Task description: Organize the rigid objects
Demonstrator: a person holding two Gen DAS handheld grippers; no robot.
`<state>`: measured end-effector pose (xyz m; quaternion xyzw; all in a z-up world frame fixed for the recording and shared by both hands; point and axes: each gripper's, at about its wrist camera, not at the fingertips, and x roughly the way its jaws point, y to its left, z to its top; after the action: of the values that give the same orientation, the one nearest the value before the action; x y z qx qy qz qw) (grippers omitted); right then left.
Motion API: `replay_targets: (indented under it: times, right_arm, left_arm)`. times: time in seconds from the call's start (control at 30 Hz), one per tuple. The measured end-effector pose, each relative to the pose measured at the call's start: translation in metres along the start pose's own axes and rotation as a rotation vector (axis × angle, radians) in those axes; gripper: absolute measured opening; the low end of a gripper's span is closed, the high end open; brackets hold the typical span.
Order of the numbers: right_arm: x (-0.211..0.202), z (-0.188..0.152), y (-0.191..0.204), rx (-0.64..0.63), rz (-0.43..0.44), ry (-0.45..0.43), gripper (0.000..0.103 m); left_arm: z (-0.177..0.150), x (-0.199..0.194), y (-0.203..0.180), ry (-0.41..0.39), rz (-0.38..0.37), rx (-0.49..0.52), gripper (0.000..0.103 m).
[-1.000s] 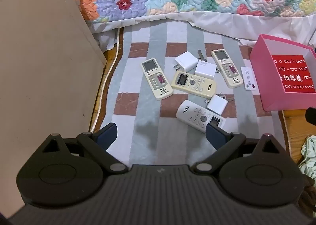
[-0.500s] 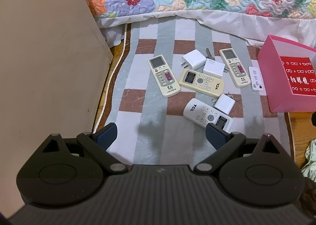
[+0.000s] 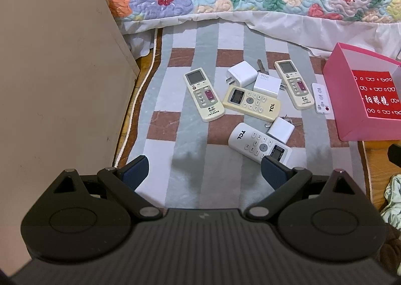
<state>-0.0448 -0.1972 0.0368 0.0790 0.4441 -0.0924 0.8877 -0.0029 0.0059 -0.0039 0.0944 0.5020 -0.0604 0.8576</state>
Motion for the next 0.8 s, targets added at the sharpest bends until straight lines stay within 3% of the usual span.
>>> replay_targets:
  times: [0.8]
  right_arm:
    - [0.0032,0.0009,-0.0002,-0.003,-0.002,0.007,0.103]
  left_arm:
    - [-0.0022,0.0030,0.0043,0.004,-0.009,-0.004,0.097]
